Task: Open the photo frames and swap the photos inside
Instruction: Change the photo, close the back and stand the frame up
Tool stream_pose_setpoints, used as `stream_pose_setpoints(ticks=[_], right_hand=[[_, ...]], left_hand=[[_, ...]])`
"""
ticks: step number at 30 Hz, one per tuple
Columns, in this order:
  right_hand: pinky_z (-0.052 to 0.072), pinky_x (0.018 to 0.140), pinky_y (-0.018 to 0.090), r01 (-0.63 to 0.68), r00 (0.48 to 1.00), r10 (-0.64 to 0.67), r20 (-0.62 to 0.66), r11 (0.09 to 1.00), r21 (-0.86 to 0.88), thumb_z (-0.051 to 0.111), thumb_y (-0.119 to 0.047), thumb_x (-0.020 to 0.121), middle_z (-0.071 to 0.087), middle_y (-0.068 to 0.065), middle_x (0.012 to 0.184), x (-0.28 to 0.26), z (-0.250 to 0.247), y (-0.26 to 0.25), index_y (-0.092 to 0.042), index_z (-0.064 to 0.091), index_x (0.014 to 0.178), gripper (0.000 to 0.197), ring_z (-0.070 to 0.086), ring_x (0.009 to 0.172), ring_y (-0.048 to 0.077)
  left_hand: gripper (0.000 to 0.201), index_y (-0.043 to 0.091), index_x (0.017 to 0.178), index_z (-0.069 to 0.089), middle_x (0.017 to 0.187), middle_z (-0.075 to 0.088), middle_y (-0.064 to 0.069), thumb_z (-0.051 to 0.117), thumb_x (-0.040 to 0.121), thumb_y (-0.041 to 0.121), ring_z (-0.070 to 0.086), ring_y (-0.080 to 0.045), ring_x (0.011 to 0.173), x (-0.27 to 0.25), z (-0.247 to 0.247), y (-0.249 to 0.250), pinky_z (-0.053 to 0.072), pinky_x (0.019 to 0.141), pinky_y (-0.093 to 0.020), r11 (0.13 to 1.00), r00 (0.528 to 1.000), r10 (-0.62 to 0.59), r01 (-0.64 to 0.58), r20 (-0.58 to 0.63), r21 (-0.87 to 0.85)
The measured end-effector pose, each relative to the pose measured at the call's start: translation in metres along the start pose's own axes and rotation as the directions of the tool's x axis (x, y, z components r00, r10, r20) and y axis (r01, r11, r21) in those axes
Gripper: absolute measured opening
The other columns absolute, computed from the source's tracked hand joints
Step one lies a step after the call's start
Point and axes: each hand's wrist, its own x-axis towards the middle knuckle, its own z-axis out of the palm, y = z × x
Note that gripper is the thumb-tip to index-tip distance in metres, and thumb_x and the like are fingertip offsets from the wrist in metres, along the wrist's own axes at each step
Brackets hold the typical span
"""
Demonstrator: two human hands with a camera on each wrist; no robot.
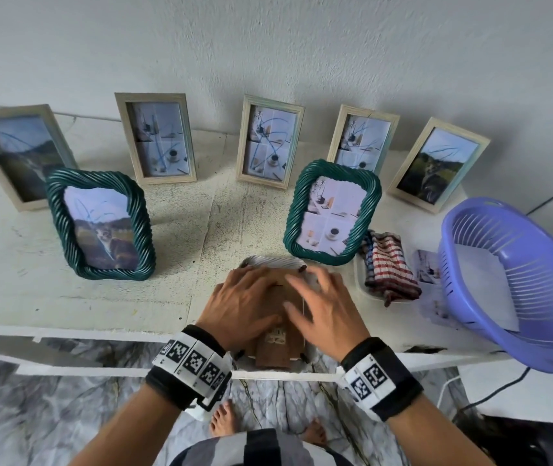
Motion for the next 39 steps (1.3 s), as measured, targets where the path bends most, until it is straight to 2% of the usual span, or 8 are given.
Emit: stream_pose_setpoints(ticks=[4,9,14,18,23,26,29,39], right_hand=[[0.051,0.086,0.042,0.008,0.999,-0.005,0.046,0.998,-0.065,0.036,-0.054,0.091,0.042,0.010,0.136,-0.008,0.009,-0.007,-0.026,0.057,0.123,0.047,0.041,0.114,0.028],[0.055,0.079,0.035,0.022,0.999,-0.019,0.038,0.998,-0.059,0.038,-0.051,0.091,0.046,0.010,0.131,-0.011,0.013,-0.005,-0.025,0.055,0.126,0.048,0.041,0.113,0.026],[0.056,0.076,0.033,0.014,1.000,-0.012,0.023,0.998,-0.058,0.038,-0.053,0.090,0.046,0.008,0.131,-0.010,0.014,-0.006,-0.026,0.054,0.127,0.048,0.039,0.116,0.026],[0.056,0.079,0.034,0.000,1.000,0.001,0.015,0.999,-0.041,0.041,-0.052,0.090,0.045,0.008,0.131,-0.012,0.015,-0.007,-0.027,0.053,0.129,0.049,0.039,0.117,0.026],[0.055,0.082,0.035,-0.007,1.000,0.007,0.007,1.000,-0.030,0.043,-0.052,0.089,0.046,0.007,0.131,-0.012,0.015,-0.008,-0.028,0.053,0.129,0.048,0.038,0.117,0.026],[0.054,0.082,0.034,-0.012,1.000,0.012,0.003,0.999,-0.032,0.046,-0.051,0.089,0.047,0.006,0.129,-0.012,0.015,-0.008,-0.028,0.053,0.129,0.046,0.038,0.116,0.025],[0.055,0.082,0.035,-0.009,1.000,0.008,-0.004,1.000,-0.029,0.049,-0.049,0.089,0.047,0.007,0.129,-0.012,0.015,-0.009,-0.027,0.054,0.128,0.045,0.039,0.115,0.026],[0.053,0.084,0.034,-0.023,1.000,0.023,-0.004,0.999,-0.027,0.045,-0.051,0.088,0.046,0.005,0.130,-0.011,0.014,-0.009,-0.028,0.055,0.127,0.047,0.039,0.116,0.026]], left_hand=[[0.087,0.025,0.146,0.030,0.156,0.028,0.003,0.045,0.073,0.069,0.026,-0.020,0.140,0.002,0.000,-0.005,0.035,0.111,-0.045,0.992,0.999,-0.014,0.010,-0.031,-0.126],[0.086,0.014,0.144,0.040,0.136,0.039,-0.007,0.031,0.075,0.066,0.037,-0.022,0.122,-0.004,0.004,-0.010,0.039,0.105,-0.039,0.975,0.965,-0.160,0.121,-0.208,-0.185],[0.088,0.010,0.136,0.049,0.127,0.042,-0.009,0.030,0.072,0.067,0.041,-0.026,0.121,-0.001,0.002,-0.005,0.030,0.108,-0.038,0.949,0.952,-0.233,0.178,-0.198,-0.259],[0.080,0.009,0.131,0.052,0.122,0.042,-0.004,0.045,0.075,0.064,0.045,-0.024,0.122,0.002,-0.002,-0.002,0.037,0.107,-0.038,0.861,0.924,-0.332,0.215,-0.189,-0.462],[0.099,0.010,0.133,0.051,0.113,0.038,0.003,0.040,0.061,0.076,0.050,-0.019,0.114,0.003,-0.008,-0.009,0.045,0.099,-0.038,0.816,0.930,-0.340,0.217,-0.141,-0.536],[0.098,0.015,0.131,0.053,0.112,0.039,0.005,0.045,0.056,0.077,0.050,-0.016,0.107,0.005,-0.007,-0.010,0.047,0.091,-0.034,0.741,0.917,-0.383,0.235,-0.109,-0.629],[0.094,0.017,0.128,0.054,0.115,0.038,0.003,0.047,0.056,0.077,0.050,-0.015,0.106,0.005,-0.005,-0.013,0.044,0.086,-0.029,0.737,0.922,-0.374,0.228,-0.102,-0.636],[0.082,0.016,0.124,0.058,0.116,0.038,0.001,0.049,0.064,0.071,0.051,-0.019,0.111,0.001,-0.005,-0.009,0.046,0.101,-0.038,0.748,0.921,-0.373,0.225,-0.115,-0.625]])
